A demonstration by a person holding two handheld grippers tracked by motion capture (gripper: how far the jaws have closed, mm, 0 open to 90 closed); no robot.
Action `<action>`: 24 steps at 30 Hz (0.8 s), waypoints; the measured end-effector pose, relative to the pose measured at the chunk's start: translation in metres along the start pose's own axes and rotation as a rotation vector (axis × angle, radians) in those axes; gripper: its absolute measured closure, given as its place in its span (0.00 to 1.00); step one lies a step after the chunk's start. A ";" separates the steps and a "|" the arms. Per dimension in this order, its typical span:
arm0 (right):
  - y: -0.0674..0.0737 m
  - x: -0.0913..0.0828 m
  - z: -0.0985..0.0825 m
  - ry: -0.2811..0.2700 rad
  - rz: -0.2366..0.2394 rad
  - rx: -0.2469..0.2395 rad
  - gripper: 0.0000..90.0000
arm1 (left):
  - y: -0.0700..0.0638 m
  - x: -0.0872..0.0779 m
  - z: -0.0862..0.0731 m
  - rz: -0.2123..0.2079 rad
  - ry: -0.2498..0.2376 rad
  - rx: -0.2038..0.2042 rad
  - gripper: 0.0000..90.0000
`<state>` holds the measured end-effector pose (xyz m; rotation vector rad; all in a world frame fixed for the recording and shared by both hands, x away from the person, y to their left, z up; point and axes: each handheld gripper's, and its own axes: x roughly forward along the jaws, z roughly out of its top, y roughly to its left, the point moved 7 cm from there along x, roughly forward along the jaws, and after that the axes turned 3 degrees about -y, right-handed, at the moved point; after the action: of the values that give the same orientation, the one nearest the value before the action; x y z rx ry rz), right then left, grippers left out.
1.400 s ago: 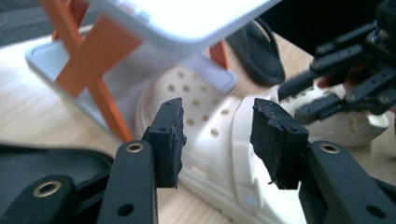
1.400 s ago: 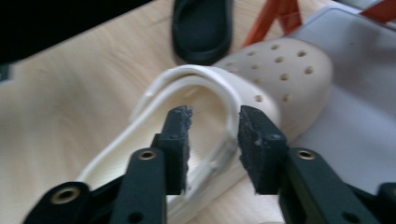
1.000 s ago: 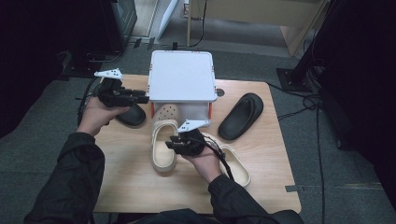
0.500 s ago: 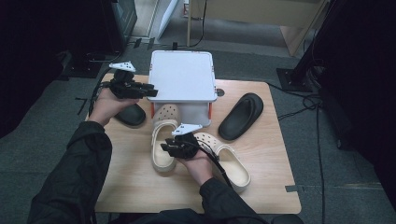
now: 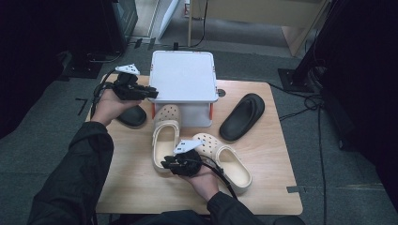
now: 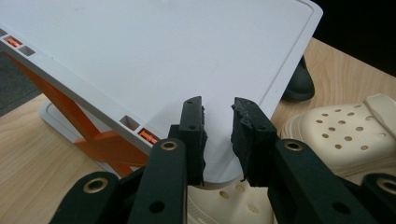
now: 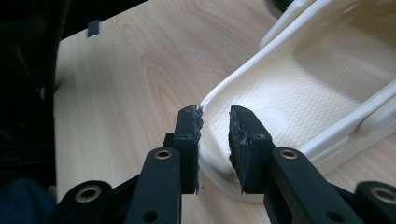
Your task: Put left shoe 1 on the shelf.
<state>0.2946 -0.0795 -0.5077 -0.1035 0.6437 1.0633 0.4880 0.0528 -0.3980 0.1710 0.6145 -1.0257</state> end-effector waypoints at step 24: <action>0.018 0.022 -0.035 0.092 0.077 -0.043 0.83 | -0.001 0.001 0.000 0.001 0.007 -0.002 0.86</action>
<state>0.2707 -0.0667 -0.5442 -0.1670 0.7124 1.1518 0.4873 0.0514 -0.3981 0.1734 0.6215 -1.0243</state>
